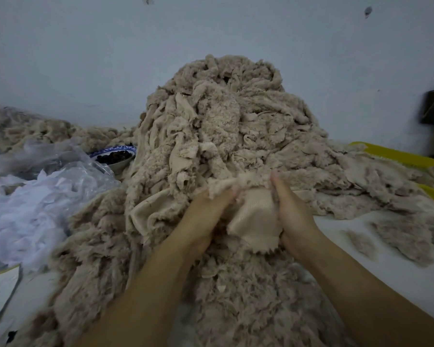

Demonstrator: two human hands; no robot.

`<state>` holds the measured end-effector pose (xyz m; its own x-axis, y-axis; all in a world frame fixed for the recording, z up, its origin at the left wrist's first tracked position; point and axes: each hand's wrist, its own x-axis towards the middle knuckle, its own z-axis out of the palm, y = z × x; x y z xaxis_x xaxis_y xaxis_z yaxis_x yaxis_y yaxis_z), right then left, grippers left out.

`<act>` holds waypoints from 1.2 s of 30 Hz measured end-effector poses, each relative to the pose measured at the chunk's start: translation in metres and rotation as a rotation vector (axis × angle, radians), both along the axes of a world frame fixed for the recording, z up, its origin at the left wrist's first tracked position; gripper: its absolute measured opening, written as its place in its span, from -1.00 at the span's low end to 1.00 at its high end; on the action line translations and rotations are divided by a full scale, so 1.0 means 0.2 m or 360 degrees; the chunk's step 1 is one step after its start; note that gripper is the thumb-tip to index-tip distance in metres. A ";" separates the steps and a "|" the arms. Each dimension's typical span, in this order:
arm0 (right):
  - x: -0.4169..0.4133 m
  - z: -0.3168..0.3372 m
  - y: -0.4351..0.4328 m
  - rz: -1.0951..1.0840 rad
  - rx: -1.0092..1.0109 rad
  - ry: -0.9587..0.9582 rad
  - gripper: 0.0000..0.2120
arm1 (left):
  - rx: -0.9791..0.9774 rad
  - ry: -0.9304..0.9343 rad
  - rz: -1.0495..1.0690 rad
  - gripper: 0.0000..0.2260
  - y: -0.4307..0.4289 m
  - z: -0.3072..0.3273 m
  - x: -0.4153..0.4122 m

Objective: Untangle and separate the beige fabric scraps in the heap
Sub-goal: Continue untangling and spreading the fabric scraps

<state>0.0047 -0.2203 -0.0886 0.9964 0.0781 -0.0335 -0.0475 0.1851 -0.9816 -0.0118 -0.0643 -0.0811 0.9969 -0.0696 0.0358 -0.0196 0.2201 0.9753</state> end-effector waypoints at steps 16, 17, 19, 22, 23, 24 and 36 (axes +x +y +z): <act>-0.04 -0.02 0.03 -0.0012 -0.1110 -0.1018 -0.89 | -0.0090 0.0268 0.0335 -0.66 0.00 0.03 0.00; -0.04 -0.02 0.03 -0.0069 -0.1091 -0.0985 -0.82 | -0.0106 0.0277 0.0348 -0.64 0.00 0.03 0.01; -0.01 -0.02 0.00 -0.0192 -0.0991 -0.0811 -0.72 | -0.0172 0.0316 0.0322 -0.63 0.01 0.04 0.01; 0.04 -0.01 -0.06 -0.0279 -0.0598 -0.0526 -0.63 | -0.0278 0.0373 0.0264 -0.66 0.03 0.06 0.00; 0.04 -0.01 -0.07 -0.0271 -0.0478 -0.0491 -0.62 | -0.0307 0.0388 0.0260 -0.66 0.03 0.06 0.00; 0.04 -0.01 -0.08 -0.0254 -0.0428 -0.0483 -0.61 | -0.0333 0.0397 0.0255 -0.66 0.03 0.07 0.00; -0.02 -0.04 0.01 -0.0021 -0.0729 -0.0773 -0.70 | -0.0274 0.0363 0.0184 -0.62 0.01 0.07 -0.02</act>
<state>0.0015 -0.2183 -0.0974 0.9074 0.1504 0.3923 0.4191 -0.2584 -0.8704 -0.0159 -0.0622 -0.0665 0.9815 0.0325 -0.1885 0.1610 0.3919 0.9058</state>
